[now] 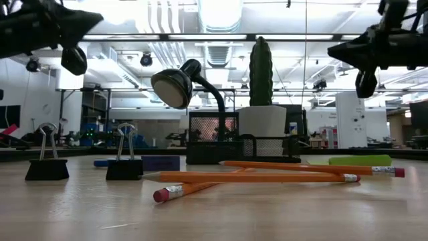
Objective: Pick and place office supplies into organizer
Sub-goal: Put the green sticky note into the desk organizer
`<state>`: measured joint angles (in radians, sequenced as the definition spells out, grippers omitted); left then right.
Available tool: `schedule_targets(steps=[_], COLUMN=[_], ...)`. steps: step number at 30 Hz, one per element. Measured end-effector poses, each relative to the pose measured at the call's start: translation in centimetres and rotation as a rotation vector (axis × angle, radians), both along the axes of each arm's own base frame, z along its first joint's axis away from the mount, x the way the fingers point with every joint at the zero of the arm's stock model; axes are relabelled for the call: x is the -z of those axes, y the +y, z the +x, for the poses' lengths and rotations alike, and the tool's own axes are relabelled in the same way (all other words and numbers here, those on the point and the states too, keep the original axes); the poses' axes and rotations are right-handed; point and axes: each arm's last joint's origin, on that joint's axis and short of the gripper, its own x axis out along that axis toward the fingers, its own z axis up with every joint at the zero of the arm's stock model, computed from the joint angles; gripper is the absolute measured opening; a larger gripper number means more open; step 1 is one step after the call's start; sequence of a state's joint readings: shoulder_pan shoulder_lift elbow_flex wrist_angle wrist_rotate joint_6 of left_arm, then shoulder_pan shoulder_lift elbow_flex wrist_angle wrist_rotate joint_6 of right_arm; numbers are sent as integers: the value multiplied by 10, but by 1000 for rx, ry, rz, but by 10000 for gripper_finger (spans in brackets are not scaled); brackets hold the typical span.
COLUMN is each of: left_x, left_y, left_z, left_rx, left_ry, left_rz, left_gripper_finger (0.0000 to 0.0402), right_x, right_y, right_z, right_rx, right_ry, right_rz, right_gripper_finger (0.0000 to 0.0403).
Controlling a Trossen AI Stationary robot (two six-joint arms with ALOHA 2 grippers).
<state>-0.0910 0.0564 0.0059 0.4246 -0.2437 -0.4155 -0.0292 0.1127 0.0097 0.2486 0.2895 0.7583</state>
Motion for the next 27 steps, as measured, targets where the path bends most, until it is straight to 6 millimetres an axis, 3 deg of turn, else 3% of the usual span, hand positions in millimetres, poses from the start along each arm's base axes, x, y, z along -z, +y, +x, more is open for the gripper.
schedule_targets(steps=[4,18,23,27], left_x=[-2,-3,-3,-4], left_y=[0,5,5,5], left_z=[-1,-2,-2,-2], left_rx=[19,-129,-129,-129], left_ry=[-35,-42,-44,-41], left_rz=[-49,-105,-106,-108], left_gripper_finger=[0,6,60,124], right_x=[0,-1,-15,-26], right_y=[-2,-1,0,-1], right_z=[-1,-1,-2,-1], right_rx=[47,46,29,49], right_ry=[-31,-23,-24,79], right_rz=[100,32,-55,-175], right_gripper_finger=[8,14,49,92])
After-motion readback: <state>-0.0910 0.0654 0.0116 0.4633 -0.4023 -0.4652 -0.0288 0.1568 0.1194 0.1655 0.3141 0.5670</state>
